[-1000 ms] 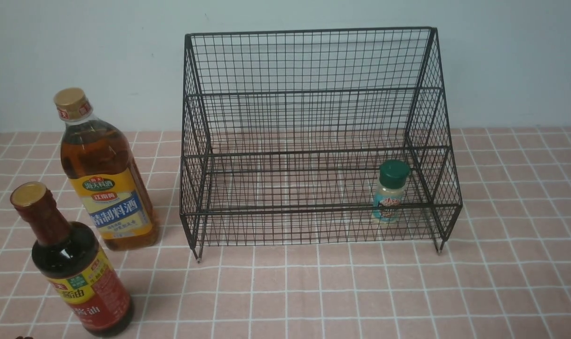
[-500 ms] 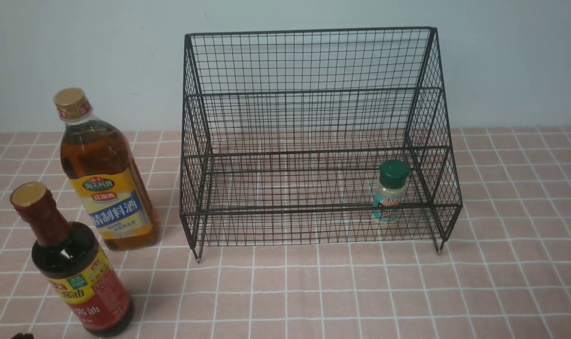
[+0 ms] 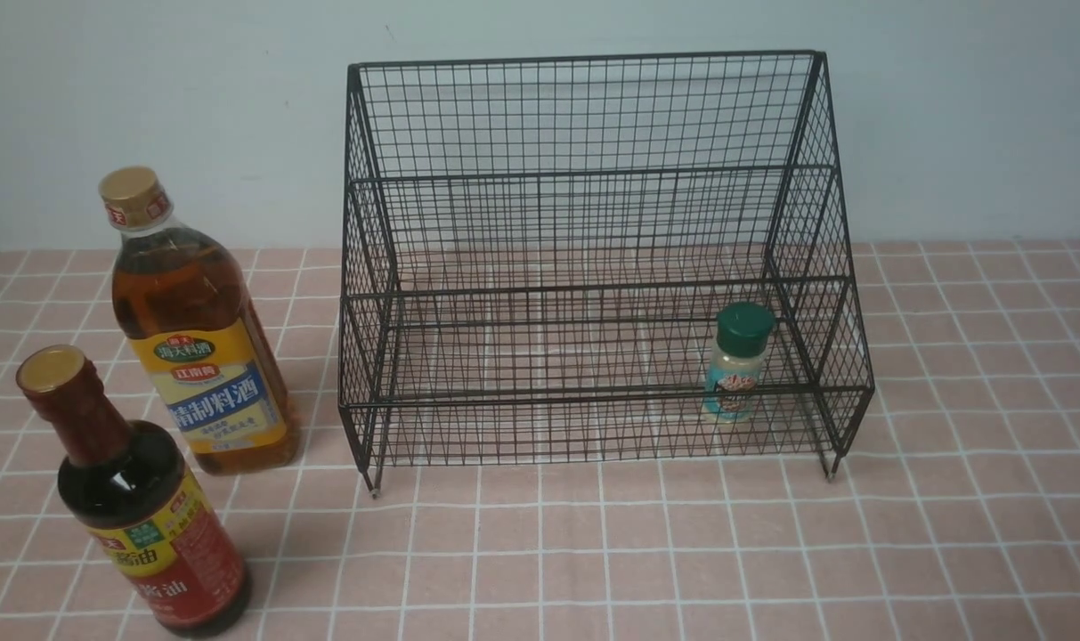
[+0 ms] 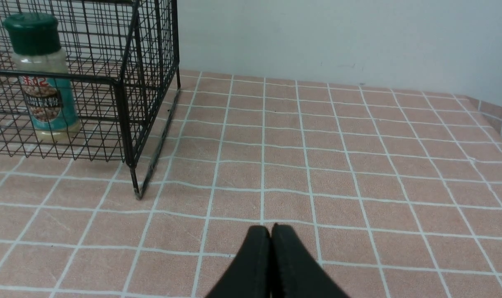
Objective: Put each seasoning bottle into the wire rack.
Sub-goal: Use the left arm to grab the condiment bottle closest to it
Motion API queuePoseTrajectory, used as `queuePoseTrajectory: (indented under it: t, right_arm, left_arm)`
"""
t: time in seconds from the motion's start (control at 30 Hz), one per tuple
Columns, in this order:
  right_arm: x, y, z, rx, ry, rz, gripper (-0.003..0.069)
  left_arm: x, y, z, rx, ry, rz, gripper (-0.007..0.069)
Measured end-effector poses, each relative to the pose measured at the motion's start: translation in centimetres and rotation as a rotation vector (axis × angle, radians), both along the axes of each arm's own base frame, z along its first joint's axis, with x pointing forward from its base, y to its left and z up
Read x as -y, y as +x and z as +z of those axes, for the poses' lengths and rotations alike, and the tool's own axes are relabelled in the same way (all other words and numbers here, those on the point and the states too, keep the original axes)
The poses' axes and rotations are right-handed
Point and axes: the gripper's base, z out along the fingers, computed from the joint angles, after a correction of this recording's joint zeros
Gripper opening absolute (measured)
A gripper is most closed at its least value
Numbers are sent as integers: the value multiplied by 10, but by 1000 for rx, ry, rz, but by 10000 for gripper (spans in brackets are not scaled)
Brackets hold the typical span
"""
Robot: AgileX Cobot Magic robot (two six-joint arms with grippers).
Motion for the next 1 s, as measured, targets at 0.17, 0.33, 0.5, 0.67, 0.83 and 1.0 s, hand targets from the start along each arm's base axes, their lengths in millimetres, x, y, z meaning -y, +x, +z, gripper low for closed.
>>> queuePoseTrajectory:
  t: [0.17,0.33,0.5,0.67,0.83,1.0]
  right_arm:
    - [0,0,0,0,0,0,-15]
    - [0,0,0,0,0,0,-15]
    - [0,0,0,0,0,0,-15]
    - [0,0,0,0,0,0,-15]
    - [0,0,0,0,-1,0,-15]
    - [0,0,0,0,-1,0,-15]
  left_arm:
    - [3,9,12,-63,73,0,41]
    - [6,32,30,-181,128,-6,205]
    - [9,56,45,-255,134,-19,426]
    - [12,83,46,-316,170,-26,613]
    - [15,104,36,-346,176,-31,645]
    - [17,125,16,-437,184,-39,621]
